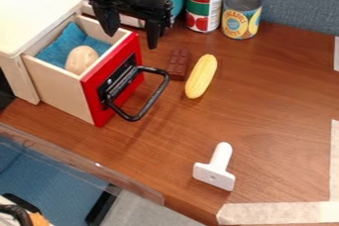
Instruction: Move the white object to the middle of the table
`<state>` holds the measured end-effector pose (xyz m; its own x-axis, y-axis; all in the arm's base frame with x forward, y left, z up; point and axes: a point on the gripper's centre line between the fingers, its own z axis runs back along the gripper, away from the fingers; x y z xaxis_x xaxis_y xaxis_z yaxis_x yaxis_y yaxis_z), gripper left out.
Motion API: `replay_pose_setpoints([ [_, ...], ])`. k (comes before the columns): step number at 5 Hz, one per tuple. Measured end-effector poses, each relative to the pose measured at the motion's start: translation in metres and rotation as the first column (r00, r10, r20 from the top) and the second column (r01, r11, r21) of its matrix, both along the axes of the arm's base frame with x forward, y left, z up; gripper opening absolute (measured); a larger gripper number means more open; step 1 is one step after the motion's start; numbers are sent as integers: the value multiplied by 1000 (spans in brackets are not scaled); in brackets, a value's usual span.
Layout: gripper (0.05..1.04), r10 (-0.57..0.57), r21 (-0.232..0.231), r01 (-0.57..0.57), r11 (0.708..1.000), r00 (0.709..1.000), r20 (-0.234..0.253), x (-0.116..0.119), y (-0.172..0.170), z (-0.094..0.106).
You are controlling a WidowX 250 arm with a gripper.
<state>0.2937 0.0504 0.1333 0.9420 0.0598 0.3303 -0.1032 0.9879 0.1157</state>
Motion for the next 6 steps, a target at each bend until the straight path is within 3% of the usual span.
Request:
replay_pose_setpoints([
  [1,998,-3,-12,2,1000,1000,-27,-1,-2,-7],
  [2,998,22,-85,-25,996,999,-36,-3,14,0],
  [4,998,101,-169,-99,981,995,5,-7,54,20],
  [5,999,147,-169,-139,976,988,36,2,62,27],
  [6,998,180,-120,-175,977,983,37,-2,74,21],
])
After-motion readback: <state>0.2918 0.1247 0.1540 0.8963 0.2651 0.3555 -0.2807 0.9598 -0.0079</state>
